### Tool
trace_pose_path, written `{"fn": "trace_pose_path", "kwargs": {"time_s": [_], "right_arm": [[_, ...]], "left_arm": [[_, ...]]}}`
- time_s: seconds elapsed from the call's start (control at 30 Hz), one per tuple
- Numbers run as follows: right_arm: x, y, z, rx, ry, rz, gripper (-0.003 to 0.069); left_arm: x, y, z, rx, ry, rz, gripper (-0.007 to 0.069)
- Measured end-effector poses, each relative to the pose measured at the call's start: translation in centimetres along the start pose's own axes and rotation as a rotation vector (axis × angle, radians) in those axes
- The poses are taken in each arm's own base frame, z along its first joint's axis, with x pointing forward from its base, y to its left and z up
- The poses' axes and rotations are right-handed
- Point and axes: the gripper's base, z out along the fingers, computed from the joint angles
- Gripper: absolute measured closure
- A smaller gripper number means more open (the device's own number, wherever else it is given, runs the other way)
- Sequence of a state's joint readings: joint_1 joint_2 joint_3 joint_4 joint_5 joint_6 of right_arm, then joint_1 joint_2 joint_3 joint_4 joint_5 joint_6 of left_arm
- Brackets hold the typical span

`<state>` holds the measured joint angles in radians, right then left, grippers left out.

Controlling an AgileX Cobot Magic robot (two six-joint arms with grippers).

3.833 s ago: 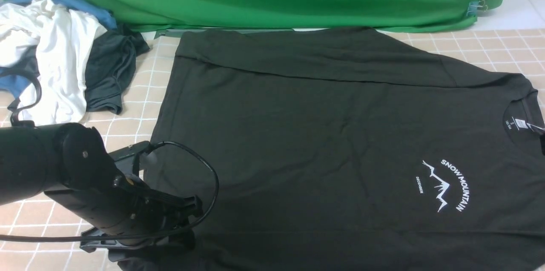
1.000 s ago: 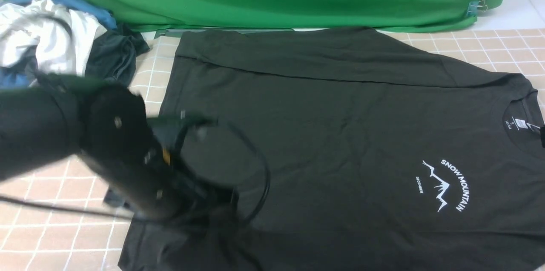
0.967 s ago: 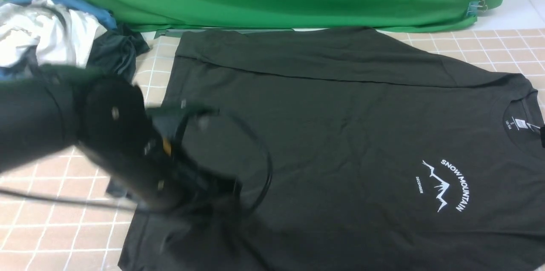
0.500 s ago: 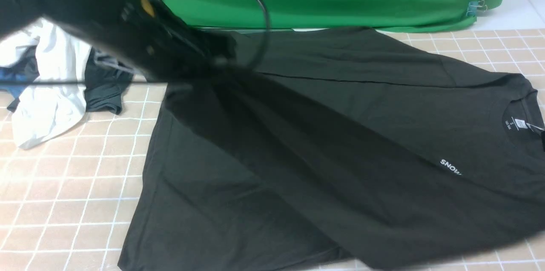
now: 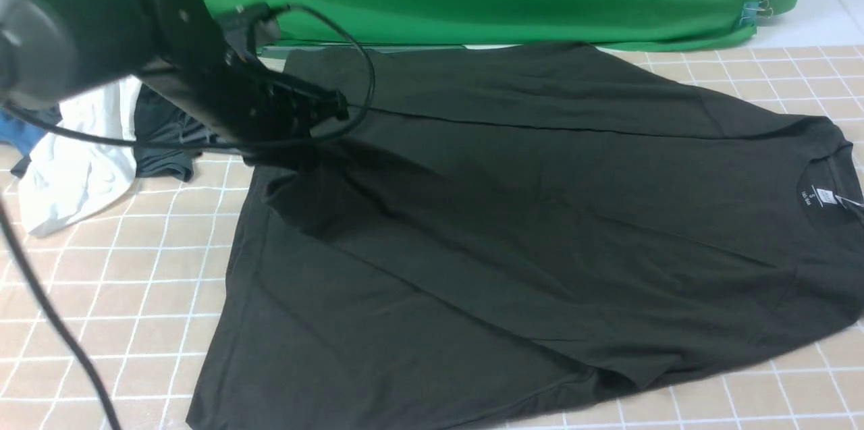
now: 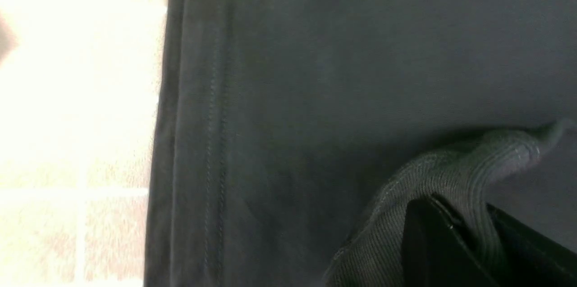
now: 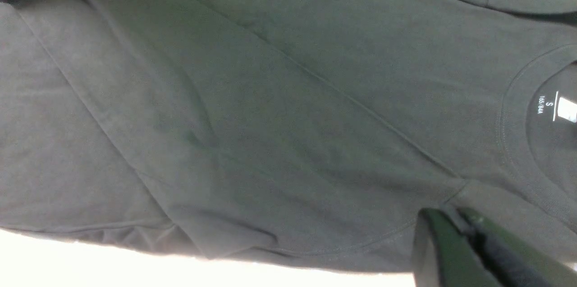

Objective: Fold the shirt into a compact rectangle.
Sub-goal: 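Fold the left side of the black T-shirt inward over its body, then grab the top left corner of the dark shirt with the left gripper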

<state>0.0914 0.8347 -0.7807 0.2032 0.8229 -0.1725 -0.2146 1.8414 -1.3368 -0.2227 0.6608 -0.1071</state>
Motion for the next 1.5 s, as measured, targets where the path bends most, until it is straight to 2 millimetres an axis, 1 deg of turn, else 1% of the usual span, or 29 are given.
{"fn": "trace_pose_path", "kwargs": {"time_s": [0.03, 0.1, 0.13, 0.17, 0.23, 0.3, 0.33, 0.4, 0.43, 0.5, 0.57, 0.63, 0.7, 0.73, 0.77, 0.9, 0.97, 1.0, 1.03, 1.1, 1.13, 1.17, 1.2, 1.3, 1.4, 1.5], "right_arm": [[0.0, 0.0, 0.0, 0.000, 0.000, 0.000, 0.0624], [0.0, 0.0, 0.0, 0.000, 0.001, 0.000, 0.0624], [0.0, 0.0, 0.0, 0.000, 0.001, 0.000, 0.0624], [0.0, 0.0, 0.0, 0.000, 0.001, 0.000, 0.0624], [0.0, 0.0, 0.0, 0.000, 0.001, 0.000, 0.0624], [0.0, 0.0, 0.0, 0.000, 0.001, 0.000, 0.0624], [0.0, 0.0, 0.0, 0.000, 0.001, 0.000, 0.0624], [0.0, 0.0, 0.0, 0.000, 0.001, 0.000, 0.0624], [0.0, 0.0, 0.0, 0.000, 0.001, 0.000, 0.0624], [0.0, 0.0, 0.0, 0.000, 0.001, 0.000, 0.0624], [0.0, 0.0, 0.0, 0.000, -0.001, 0.000, 0.0624], [-0.1, 0.0, 0.0, 0.001, -0.008, 0.001, 0.0624], [-0.1, 0.0, 0.0, 0.002, -0.013, 0.008, 0.0624], [-0.1, 0.0, 0.0, 0.002, -0.014, 0.015, 0.0624], [-0.1, 0.0, 0.0, 0.003, -0.016, 0.030, 0.0624], [-0.2, 0.0, 0.0, 0.003, -0.019, 0.072, 0.0620], [-0.2, 0.0, 0.0, 0.002, -0.019, 0.080, 0.0620], [-0.2, 0.0, 0.0, 0.003, -0.019, 0.084, 0.0620], [-0.2, 0.0, 0.0, 0.003, -0.019, 0.085, 0.0617], [-0.2, 0.0, 0.0, 0.003, -0.019, 0.086, 0.0615], [-0.2, 0.0, 0.0, 0.003, -0.020, 0.086, 0.0614], [-0.2, 0.0, 0.0, 0.003, -0.020, 0.086, 0.0612], [-0.2, 0.0, 0.0, 0.003, -0.021, 0.086, 0.0610], [-0.2, 0.0, 0.0, 0.003, -0.021, 0.086, 0.0607], [-0.2, 0.0, 0.0, 0.003, -0.021, 0.086, 0.0604], [-0.3, -0.1, 0.0, 0.004, -0.028, 0.086, 0.0601]], "left_arm": [[0.1, 0.1, 0.3, -0.002, 0.006, -0.001, 0.0596], [0.1, 0.2, 1.0, -0.006, 0.012, -0.003, 0.0564], [0.0, 0.2, 1.0, -0.005, -0.004, -0.003, 0.0522], [-0.2, 0.2, 1.0, -0.004, -0.016, -0.001, 0.0502], [-0.8, 0.2, 0.7, -0.008, -0.059, -0.004, 0.0432], [-1.9, 0.4, 0.0, -0.014, -0.131, -0.022, 0.0344], [-2.3, 0.5, -0.3, -0.015, -0.155, -0.033, 0.0317], [-3.9, 1.0, -1.6, -0.018, -0.230, -0.069, 0.0221], [-4.6, 1.3, -2.1, -0.019, -0.255, -0.088, 0.0197], [-6.1, 2.5, -3.1, -0.024, -0.304, -0.139, 0.0127], [-7.3, 3.8, -3.3, -0.015, -0.324, -0.202, 0.0075], [-8.3, 4.7, -2.7, 0.007, -0.323, -0.246, 0.0047], [-9.1, 4.9, -1.9, 0.027, -0.316, -0.242, 0.0044], [-9.2, 4.9, -1.4, 0.027, -0.302, -0.232, 0.0044], [-10.0, 4.9, -0.6, 0.034, -0.294, -0.201, 0.0048], [-11.7, 5.0, 1.9, 0.017, -0.268, -0.130, 0.0062], [-12.3, 5.2, 2.5, 0.004, -0.273, -0.110, 0.0070], [-12.9, 5.4, 3.3, -0.009, -0.283, -0.094, 0.0075], [-13.1, 5.7, 4.6, -0.018, -0.277, -0.088, 0.0080], [-13.3, 6.1, 6.2, -0.025, -0.267, -0.084, 0.0086], [-13.3, 6.1, 6.3, -0.024, -0.268, -0.084, 0.0086], [-13.1, 6.4, 7.6, -0.024, -0.249, -0.091, 0.0086], [-12.9, 6.5, 8.4, -0.020, -0.234, -0.101, 0.0086], [-12.3, 6.8, 10.1, -0.005, -0.202, -0.127, 0.0086], [-12.1, 6.8, 10.9, 0.018, -0.196, -0.154, 0.0086], [-12.4, 6.8, 10.9, 0.031, -0.233, -0.166, 0.0086]]}}
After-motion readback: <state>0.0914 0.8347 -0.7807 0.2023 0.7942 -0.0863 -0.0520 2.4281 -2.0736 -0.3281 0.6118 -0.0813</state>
